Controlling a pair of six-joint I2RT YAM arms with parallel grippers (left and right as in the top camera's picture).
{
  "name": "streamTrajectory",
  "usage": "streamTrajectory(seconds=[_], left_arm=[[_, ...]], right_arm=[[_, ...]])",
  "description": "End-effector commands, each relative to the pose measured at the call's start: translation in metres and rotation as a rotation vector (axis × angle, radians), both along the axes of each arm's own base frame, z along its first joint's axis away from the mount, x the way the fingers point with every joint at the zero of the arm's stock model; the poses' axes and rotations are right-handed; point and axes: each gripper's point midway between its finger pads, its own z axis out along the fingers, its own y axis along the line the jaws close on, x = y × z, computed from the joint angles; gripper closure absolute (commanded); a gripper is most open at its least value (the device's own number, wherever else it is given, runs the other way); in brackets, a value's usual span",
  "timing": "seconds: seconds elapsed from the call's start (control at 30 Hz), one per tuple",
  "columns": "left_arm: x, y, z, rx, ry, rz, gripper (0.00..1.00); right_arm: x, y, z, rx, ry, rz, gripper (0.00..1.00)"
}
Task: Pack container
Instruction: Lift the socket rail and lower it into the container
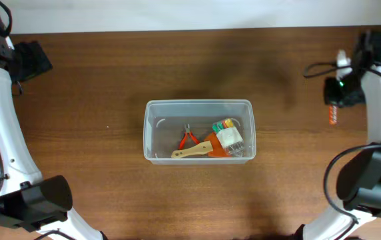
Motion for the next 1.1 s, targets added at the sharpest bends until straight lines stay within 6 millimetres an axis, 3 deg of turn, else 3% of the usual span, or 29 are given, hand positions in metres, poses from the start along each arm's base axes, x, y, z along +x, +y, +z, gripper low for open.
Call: streamTrajectory(seconds=[0.0, 0.17, 0.3, 0.5, 0.7, 0.87, 1.03, 1.07], left_arm=[[-0.002, 0.001, 0.001, -0.004, -0.006, 0.015, 0.01], [-0.002, 0.001, 0.001, -0.004, -0.005, 0.015, 0.01], [-0.002, 0.001, 0.001, -0.004, -0.006, 0.015, 0.01], [-0.002, 0.001, 0.001, -0.004, -0.006, 0.015, 0.01], [-0.002, 0.001, 0.001, -0.004, -0.006, 0.015, 0.01], [-0.002, 0.001, 0.001, -0.004, -0.005, 0.015, 0.01], [-0.002, 0.001, 0.001, -0.004, -0.005, 0.015, 0.01], [-0.002, 0.001, 0.001, -0.004, -0.005, 0.015, 0.01]], right_arm=[[0.02, 0.061, 0.036, 0.025, -0.07, 0.134, 0.96], [0.015, 0.144, 0.05, 0.078, -0.059, 0.326, 0.96], [-0.005, 0.215, 0.048, 0.081, -0.017, 0.514, 0.96], [-0.029, 0.281, 0.048, 0.055, -0.007, 0.761, 0.96], [-0.053, 0.316, 0.046, 0.034, 0.018, 0.965, 0.96], [-0.061, 0.326, 0.039, 0.031, 0.034, 1.02, 0.96], [-0.061, 0.327, 0.015, 0.025, 0.061, 1.046, 0.96], [-0.063, 0.326, 0.002, 0.025, 0.077, 1.046, 0.96]])
